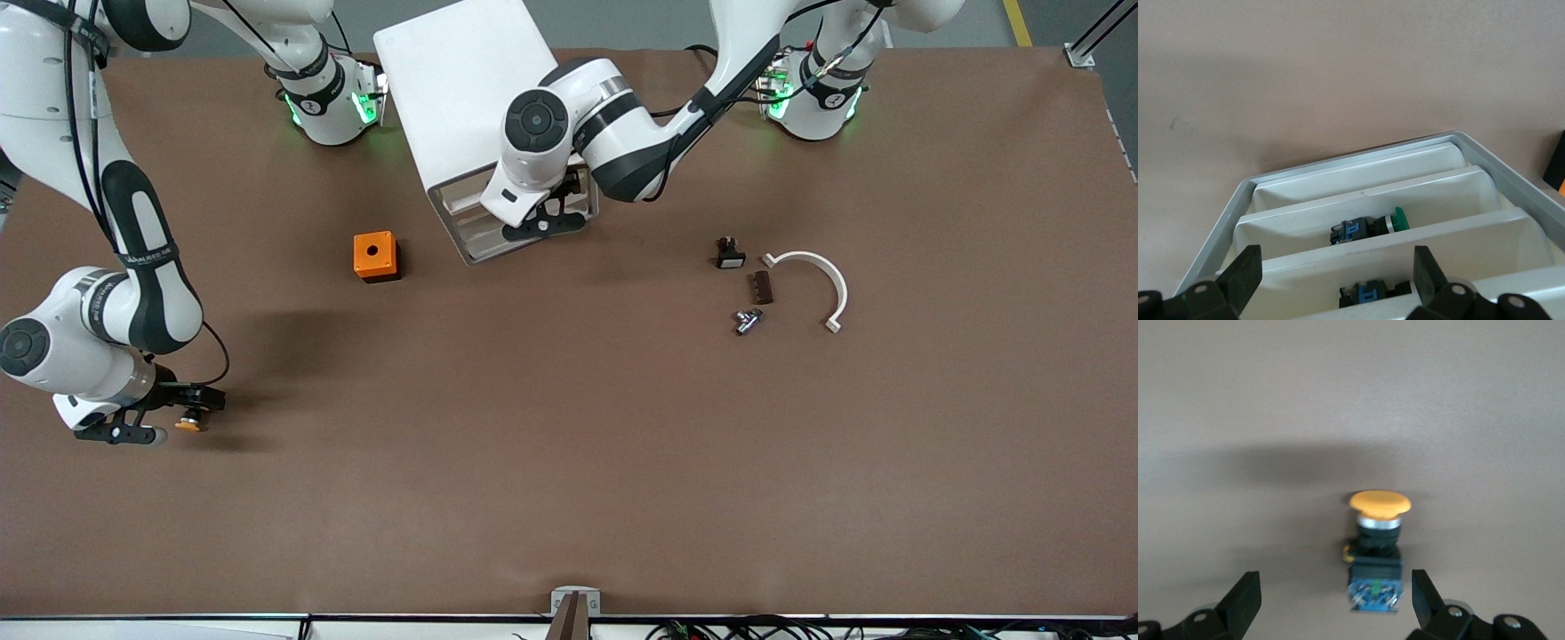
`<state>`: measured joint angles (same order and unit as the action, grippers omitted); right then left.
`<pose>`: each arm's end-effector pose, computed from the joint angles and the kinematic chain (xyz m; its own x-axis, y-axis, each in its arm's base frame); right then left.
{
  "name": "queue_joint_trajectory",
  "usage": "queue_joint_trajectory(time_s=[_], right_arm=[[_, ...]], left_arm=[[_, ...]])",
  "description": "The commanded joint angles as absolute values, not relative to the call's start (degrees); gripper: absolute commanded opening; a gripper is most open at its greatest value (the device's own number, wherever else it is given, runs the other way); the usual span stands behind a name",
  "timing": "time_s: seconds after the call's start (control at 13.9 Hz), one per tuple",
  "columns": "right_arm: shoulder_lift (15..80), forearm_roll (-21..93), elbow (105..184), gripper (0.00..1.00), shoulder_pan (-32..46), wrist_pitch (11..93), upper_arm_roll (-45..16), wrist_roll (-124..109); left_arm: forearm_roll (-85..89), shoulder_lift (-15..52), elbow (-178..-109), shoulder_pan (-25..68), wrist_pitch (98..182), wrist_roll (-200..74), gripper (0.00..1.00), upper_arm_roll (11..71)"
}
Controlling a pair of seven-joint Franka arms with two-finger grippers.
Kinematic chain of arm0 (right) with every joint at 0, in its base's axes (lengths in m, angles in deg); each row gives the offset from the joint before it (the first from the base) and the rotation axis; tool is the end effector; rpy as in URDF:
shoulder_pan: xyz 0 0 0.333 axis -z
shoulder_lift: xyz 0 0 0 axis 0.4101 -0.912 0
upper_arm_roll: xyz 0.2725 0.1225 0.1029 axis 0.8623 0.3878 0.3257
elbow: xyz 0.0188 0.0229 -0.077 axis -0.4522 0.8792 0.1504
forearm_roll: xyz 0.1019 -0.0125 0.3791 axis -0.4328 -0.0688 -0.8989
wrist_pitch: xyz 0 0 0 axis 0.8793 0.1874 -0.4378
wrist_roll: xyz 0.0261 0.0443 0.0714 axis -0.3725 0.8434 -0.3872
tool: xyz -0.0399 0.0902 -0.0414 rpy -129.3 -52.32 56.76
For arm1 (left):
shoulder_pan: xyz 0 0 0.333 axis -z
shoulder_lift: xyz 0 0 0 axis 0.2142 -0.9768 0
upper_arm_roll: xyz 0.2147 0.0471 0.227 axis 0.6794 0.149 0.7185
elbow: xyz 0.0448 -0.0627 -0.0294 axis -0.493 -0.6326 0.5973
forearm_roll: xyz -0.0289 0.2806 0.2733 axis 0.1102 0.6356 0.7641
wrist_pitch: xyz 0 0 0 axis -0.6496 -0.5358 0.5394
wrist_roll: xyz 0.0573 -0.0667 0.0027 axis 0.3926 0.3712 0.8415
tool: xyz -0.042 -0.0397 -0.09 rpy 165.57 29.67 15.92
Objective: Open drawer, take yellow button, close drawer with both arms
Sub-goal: 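Set the button on the table with the right gripper and open it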
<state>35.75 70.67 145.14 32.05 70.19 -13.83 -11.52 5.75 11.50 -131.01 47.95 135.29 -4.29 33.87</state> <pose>0.6543 -0.1395 0.2276 0.9974 -0.0704 -0.0158 -0.0701 -0.9973 0.0205 0.3707 -0.5805 0.3526 0.9362 0.1523 -0.3167 0.1776 -0.9827 0.0523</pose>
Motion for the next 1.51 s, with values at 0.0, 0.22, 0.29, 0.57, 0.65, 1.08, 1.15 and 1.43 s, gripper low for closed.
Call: queue_joint_trajectory(time_s=[0.0,0.22,0.29,0.57,0.65,1.08,1.15,1.43], right_arm=[[44.3,70.1,145.9,1.0,28.0,59.6,-13.9,-5.9],[50.7,70.4,144.8,1.0,24.3,50.5,-14.0,-2.4],[52.5,70.4,143.8,1.0,23.8,47.2,-13.9,-2.4],[59.2,70.7,142.8,1.0,23.8,38.8,-13.9,-2.9],[61.1,70.7,142.8,1.0,23.9,36.9,-14.0,-3.1],[64.1,75.3,139.1,1.0,24.0,31.6,-14.1,-3.5],[64.0,75.3,138.6,1.0,23.9,31.3,-14.0,-3.5],[64.0,75.0,137.4,1.0,23.9,31.2,-14.0,-4.5]], left_arm=[[6.5,13.7,-134.4,47.6,135.7,-3.4,1.0,33.0],[6.8,14.0,-134.2,46.2,135.0,-2.2,1.0,33.6],[6.8,14.3,-133.9,44.7,135.0,-1.8,1.0,34.1],[12.4,17.3,-133.5,35.4,133.5,-2.3,1.0,34.0],[13.7,18.3,-133.5,33.3,133.1,-2.3,1.0,34.0],[17.1,24.0,-133.4,17.4,130.6,-11.1,1.0,34.1],[17.9,24.4,-132.4,15.1,129.8,-12.7,1.0,34.0],[22.4,28.9,-130.8,12.6,124.3,-15.7,1.0,34.1]])
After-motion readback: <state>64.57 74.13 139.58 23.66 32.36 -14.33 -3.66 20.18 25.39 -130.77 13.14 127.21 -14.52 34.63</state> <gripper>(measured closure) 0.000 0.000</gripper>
